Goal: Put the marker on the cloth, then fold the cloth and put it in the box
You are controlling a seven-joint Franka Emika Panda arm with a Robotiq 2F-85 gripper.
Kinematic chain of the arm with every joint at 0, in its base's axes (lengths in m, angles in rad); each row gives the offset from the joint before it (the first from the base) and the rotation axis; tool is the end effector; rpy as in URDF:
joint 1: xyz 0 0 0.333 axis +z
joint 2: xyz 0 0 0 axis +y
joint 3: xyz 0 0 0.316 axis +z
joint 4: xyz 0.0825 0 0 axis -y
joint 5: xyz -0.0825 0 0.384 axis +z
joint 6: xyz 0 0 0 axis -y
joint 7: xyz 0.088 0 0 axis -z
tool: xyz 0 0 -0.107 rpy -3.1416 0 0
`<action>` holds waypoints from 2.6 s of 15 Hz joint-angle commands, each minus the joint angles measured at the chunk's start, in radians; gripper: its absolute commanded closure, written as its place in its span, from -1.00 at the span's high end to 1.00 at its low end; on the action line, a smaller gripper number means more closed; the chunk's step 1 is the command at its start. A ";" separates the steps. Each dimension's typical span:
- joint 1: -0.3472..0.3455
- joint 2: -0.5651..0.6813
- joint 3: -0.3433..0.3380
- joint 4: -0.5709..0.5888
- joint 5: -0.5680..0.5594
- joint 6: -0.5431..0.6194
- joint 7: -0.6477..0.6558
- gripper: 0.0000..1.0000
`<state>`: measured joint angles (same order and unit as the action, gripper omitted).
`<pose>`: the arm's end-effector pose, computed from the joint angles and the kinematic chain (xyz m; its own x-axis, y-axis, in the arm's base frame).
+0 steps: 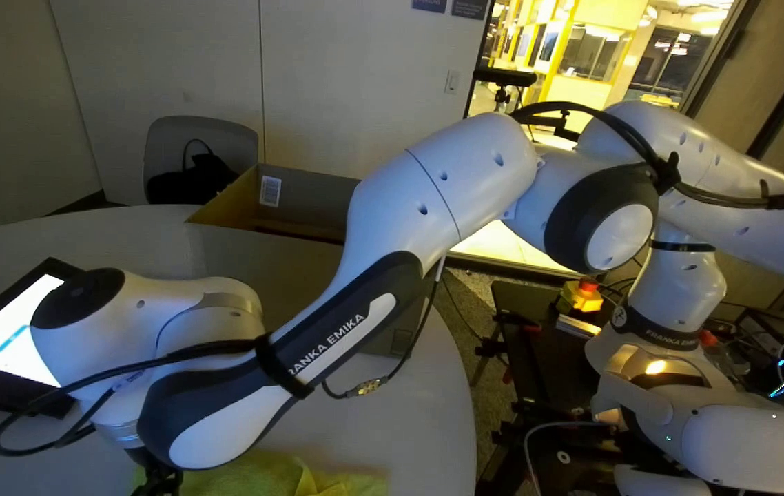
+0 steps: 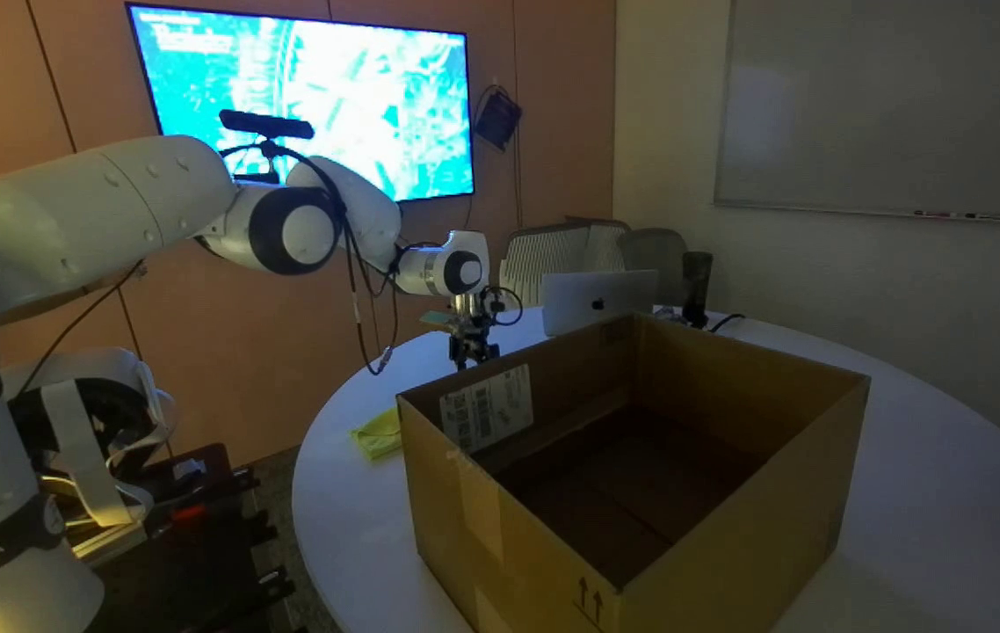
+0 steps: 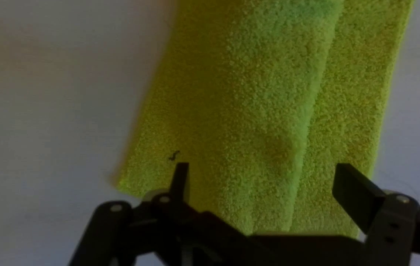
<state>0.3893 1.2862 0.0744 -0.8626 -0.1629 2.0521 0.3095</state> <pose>0.7035 0.3155 0.0880 0.9808 0.1817 -0.0710 0.1878 -0.9780 0.0911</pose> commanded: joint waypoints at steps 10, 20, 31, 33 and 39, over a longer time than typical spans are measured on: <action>0.011 0.124 0.028 0.280 0.069 -0.154 0.126 1.00; -0.010 0.141 0.021 0.228 0.017 -0.125 -0.415 1.00; -0.032 0.164 0.024 0.211 -0.079 -0.004 -0.961 1.00; -0.046 0.173 0.031 0.197 -0.081 0.048 -1.070 1.00; -0.098 0.186 0.077 0.155 -0.067 0.157 -1.408 1.00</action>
<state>0.3264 1.4549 0.1142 -0.6936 -0.2253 2.1415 -0.9395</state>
